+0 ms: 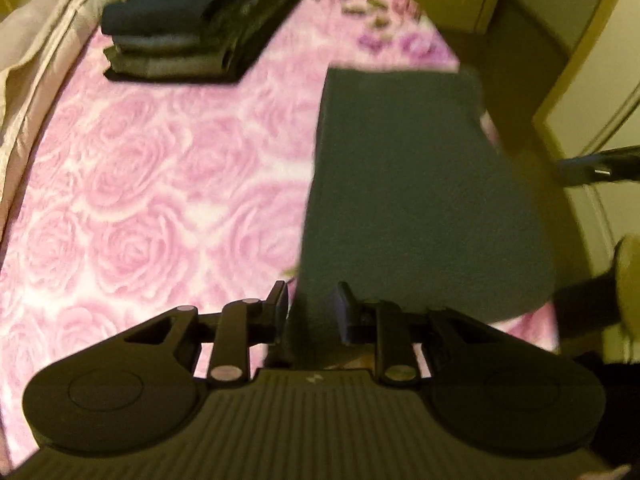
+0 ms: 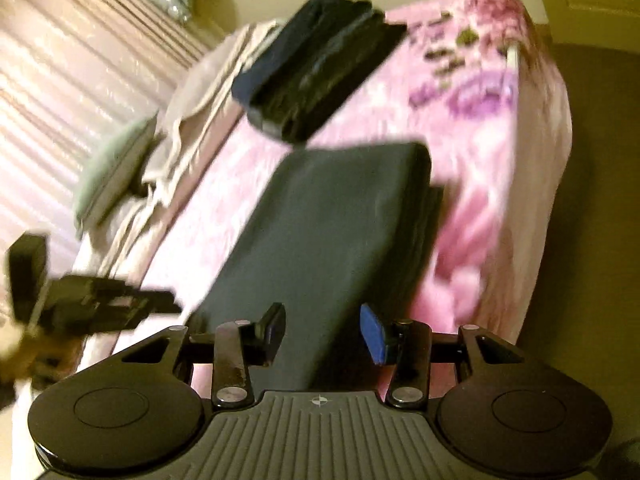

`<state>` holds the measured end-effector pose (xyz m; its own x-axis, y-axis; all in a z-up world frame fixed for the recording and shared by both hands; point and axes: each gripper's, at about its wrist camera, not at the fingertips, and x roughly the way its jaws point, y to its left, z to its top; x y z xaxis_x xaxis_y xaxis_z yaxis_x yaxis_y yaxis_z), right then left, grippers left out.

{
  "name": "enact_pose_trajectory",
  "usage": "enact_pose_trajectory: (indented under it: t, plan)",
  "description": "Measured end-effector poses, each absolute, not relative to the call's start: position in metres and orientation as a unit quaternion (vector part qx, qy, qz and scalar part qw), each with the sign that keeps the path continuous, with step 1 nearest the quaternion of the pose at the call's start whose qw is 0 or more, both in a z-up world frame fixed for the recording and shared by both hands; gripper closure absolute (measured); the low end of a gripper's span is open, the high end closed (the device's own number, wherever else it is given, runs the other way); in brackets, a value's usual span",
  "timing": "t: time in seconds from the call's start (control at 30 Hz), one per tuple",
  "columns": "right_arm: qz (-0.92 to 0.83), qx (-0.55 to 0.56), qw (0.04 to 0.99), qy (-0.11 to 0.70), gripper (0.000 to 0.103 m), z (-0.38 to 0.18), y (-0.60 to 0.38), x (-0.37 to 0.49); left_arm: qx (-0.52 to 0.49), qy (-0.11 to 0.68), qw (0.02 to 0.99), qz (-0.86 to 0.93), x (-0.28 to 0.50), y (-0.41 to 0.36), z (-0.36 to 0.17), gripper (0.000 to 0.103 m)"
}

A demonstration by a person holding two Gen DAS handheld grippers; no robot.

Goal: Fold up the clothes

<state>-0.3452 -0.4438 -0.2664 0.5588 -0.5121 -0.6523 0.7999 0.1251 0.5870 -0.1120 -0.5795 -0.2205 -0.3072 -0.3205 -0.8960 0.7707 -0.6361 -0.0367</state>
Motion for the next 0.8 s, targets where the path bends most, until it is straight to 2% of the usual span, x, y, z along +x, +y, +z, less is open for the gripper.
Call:
enact_pose_trajectory:
  t: [0.17,0.27,0.37,0.5,0.7,0.8]
  plan:
    - [-0.419,0.471,0.76,0.16,0.057,-0.274,-0.504,-0.344,0.436,0.3,0.309,-0.79,-0.152,-0.572,-0.244,0.082]
    - [-0.399,0.464,0.766,0.197,0.057,-0.298,-0.544,-0.338,0.475,0.306,0.301,-0.768,-0.168,-0.573,-0.284,0.079]
    - [-0.384,0.485,0.753,0.227,0.058,-0.329,-0.574,-0.341,0.462,0.342,0.306,-0.759,-0.159,-0.582,-0.303,0.077]
    - [-0.365,0.508,0.752,0.207,0.058,-0.34,-0.579,-0.353,0.483,0.349,0.29,-0.749,-0.164,-0.593,-0.3,0.076]
    - [-0.391,0.524,0.736,0.173,0.057,-0.318,-0.569,-0.367,0.499,0.355,0.293,-0.734,-0.169,-0.596,-0.286,0.077]
    - [-0.398,0.529,0.729,0.176,0.058,-0.328,-0.569,-0.376,0.498,0.344,0.298,-0.738,-0.171,-0.577,-0.268,0.081]
